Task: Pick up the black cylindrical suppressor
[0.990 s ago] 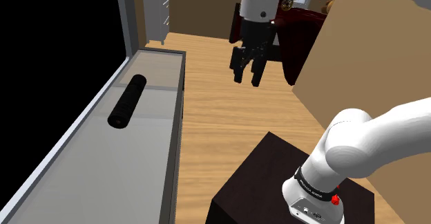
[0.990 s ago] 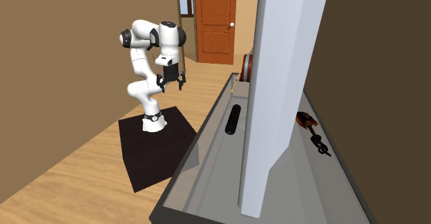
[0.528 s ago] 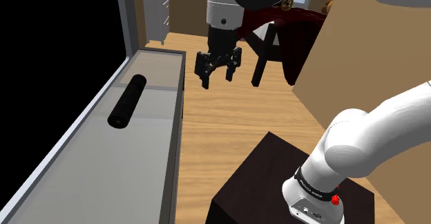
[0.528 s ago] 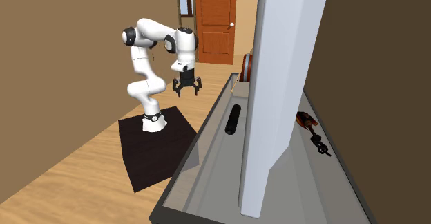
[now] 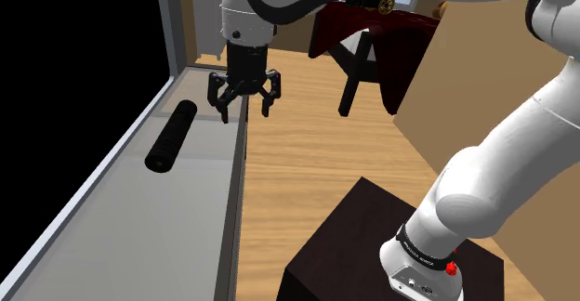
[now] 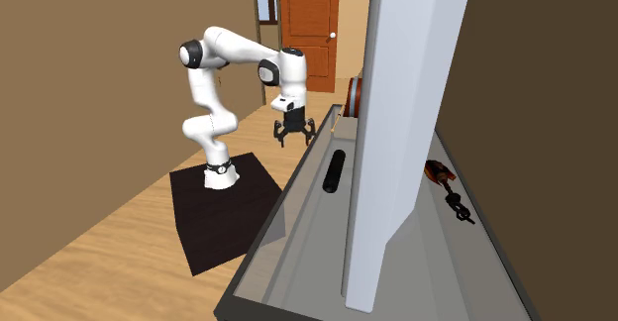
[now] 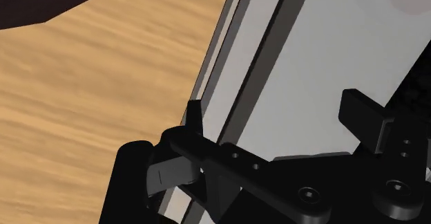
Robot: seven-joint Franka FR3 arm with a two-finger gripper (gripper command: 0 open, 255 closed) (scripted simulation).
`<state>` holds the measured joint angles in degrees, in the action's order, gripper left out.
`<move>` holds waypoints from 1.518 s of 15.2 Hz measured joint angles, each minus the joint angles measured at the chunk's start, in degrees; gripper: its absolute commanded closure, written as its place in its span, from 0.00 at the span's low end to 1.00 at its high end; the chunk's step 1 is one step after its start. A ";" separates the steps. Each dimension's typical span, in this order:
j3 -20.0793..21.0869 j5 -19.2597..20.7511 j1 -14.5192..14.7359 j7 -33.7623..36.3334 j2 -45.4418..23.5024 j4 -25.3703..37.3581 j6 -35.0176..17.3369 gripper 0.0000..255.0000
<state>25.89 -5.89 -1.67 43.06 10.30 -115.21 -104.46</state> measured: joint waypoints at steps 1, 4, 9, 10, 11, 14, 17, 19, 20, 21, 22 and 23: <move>0.59 0.53 -0.02 2.07 -1.67 1.29 -0.56 0.00; 2.31 3.49 0.23 8.80 -8.90 7.48 -1.82 0.00; 3.20 9.57 2.70 19.55 -21.50 19.30 -2.58 0.00; 2.99 10.68 3.31 21.27 -23.85 21.70 -2.59 0.00; 2.80 11.85 4.21 23.17 -26.39 24.50 -2.33 0.00; 2.18 13.65 5.61 26.01 -30.50 28.47 -2.55 0.00; 1.99 14.08 5.80 26.60 -31.30 27.18 -4.60 0.00; 1.88 14.23 5.72 26.64 -31.56 26.03 -6.00 0.00; 1.87 14.27 5.72 26.73 -31.58 25.46 -6.59 0.00; 1.85 14.32 5.74 26.76 -31.68 25.29 -6.84 1.00; 1.84 14.34 5.73 26.76 -31.72 25.19 -6.99 1.00; 1.84 14.35 5.73 26.78 -31.71 25.18 -7.05 1.00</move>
<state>27.73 8.46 4.07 69.84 -21.41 -90.04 -111.51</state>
